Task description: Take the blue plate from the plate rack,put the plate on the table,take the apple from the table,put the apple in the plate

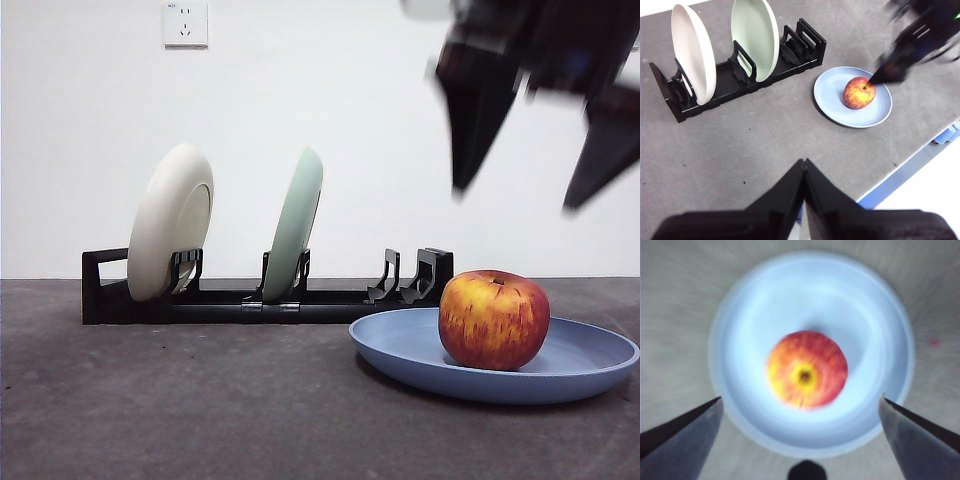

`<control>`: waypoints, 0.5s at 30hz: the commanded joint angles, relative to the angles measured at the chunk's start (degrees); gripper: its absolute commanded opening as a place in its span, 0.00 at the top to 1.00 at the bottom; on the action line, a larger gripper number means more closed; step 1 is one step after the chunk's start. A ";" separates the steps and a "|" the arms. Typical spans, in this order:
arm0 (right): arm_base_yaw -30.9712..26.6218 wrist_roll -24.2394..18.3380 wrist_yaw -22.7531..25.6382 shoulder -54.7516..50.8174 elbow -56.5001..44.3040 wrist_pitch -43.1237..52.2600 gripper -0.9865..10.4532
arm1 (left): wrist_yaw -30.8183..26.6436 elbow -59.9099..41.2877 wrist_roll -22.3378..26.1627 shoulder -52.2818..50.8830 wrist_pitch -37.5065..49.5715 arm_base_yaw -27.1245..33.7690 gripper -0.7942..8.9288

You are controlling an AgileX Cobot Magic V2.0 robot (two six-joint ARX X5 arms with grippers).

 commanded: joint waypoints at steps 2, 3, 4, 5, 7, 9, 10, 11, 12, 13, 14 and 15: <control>0.13 -1.38 -1.01 -7.52 4.55 -7.52 0.37 | -0.33 -0.20 0.81 0.00 0.20 0.02 0.92; 0.13 -1.90 -0.98 -9.35 6.03 -9.81 0.37 | -0.33 -0.20 0.81 0.02 0.20 0.02 0.92; 0.13 -2.36 -0.98 -11.06 7.54 -11.89 0.41 | -0.33 -0.20 0.81 0.15 0.20 0.02 0.92; 0.13 -2.75 -0.96 -12.39 8.85 -13.55 0.48 | -0.33 -0.20 0.81 0.28 0.20 0.02 0.92; 0.13 -3.19 -0.90 -14.91 12.09 -16.74 0.73 | -0.33 -0.20 0.81 0.39 0.20 0.02 0.92; 0.11 -3.34 -0.24 -16.57 14.69 -18.49 0.94 | -0.33 -0.20 0.81 0.66 0.20 0.02 0.92; 0.11 -3.39 0.68 -17.55 16.13 -18.97 0.90 | -0.33 -0.20 0.81 0.70 0.20 0.02 0.92; 0.11 -3.37 1.70 -18.16 17.18 -19.15 0.91 | -0.33 -0.20 0.81 0.83 0.20 0.02 0.92; 0.11 -3.37 2.73 -18.71 18.14 -19.17 0.91 | -0.33 -0.20 0.81 0.94 0.20 0.02 0.92; 0.11 -3.37 3.87 -19.17 19.41 -19.19 0.91 | -0.33 -0.20 0.81 1.07 0.20 0.02 0.92; 0.11 -3.34 4.50 -19.32 20.41 -19.21 0.91 | -0.33 -0.20 0.81 1.22 0.20 0.02 0.92; 0.11 -3.17 5.07 -19.39 21.42 -19.26 0.91 | -0.33 -0.20 0.81 1.33 0.20 0.02 0.92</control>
